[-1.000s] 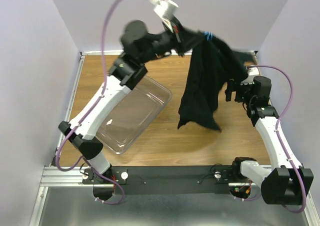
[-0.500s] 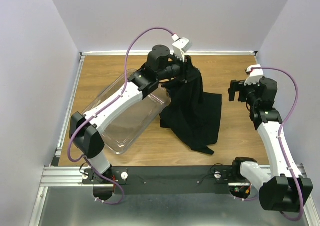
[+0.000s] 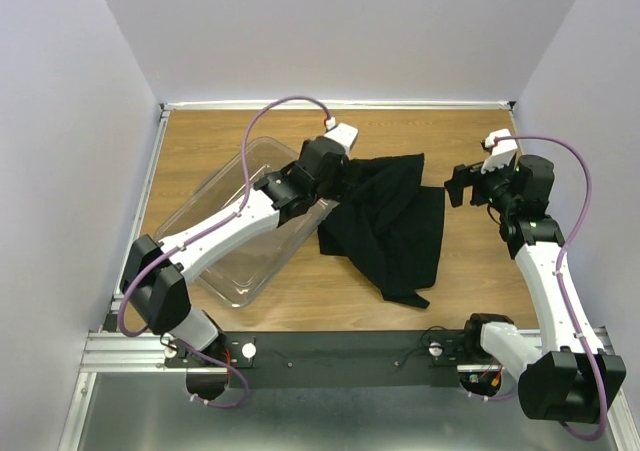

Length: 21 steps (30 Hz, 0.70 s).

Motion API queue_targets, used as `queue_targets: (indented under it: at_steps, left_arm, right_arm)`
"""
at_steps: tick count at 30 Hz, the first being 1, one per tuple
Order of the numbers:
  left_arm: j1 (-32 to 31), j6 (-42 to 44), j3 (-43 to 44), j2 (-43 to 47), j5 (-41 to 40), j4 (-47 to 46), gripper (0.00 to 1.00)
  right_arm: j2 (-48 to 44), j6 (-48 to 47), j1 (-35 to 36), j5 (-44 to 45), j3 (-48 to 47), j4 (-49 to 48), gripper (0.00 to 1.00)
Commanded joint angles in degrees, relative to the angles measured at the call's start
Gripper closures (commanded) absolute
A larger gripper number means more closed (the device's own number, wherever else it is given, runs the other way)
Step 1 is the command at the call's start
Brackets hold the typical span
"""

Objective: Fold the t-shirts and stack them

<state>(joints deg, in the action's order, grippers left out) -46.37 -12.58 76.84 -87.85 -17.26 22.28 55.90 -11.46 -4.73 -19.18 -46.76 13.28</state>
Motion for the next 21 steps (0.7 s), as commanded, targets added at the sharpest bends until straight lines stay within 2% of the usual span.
queue_targets:
  at_steps: [1,7,14,17,18,21]
  left_arm:
    - [-0.3,-2.97,-5.28,2.5,-0.34,12.68,0.12]
    - [-0.48,-3.86,-5.56,3.31,7.4,17.17,0.18]
    - [-1.26,-5.0,-7.49,-8.37,5.57,21.66,0.25]
    - [-1.53,-6.75,-6.79,-11.63,0.49,23.06,0.41]
    - [-1.53,-7.28,-6.35,-12.16,-2.66,23.42,0.51]
    - [-1.53,-8.16,-4.51,-13.22,-4.8,24.21,0.67]
  right_arm:
    - [0.35,-1.02,-0.19,-4.99,0.18,1.66,0.0]
    - [0.26,-1.19,-0.1,-5.96,0.09,1.93,0.0]
    - [-0.53,-1.28,-0.19,-6.4,0.09,2.1,0.0]
    - [-0.7,-1.28,-0.1,-6.75,0.01,2.1,0.0]
    - [-0.79,-1.28,-0.19,-6.84,-0.08,2.1,0.0]
    - [-0.97,-1.28,-0.1,-7.01,0.01,2.19,0.0]
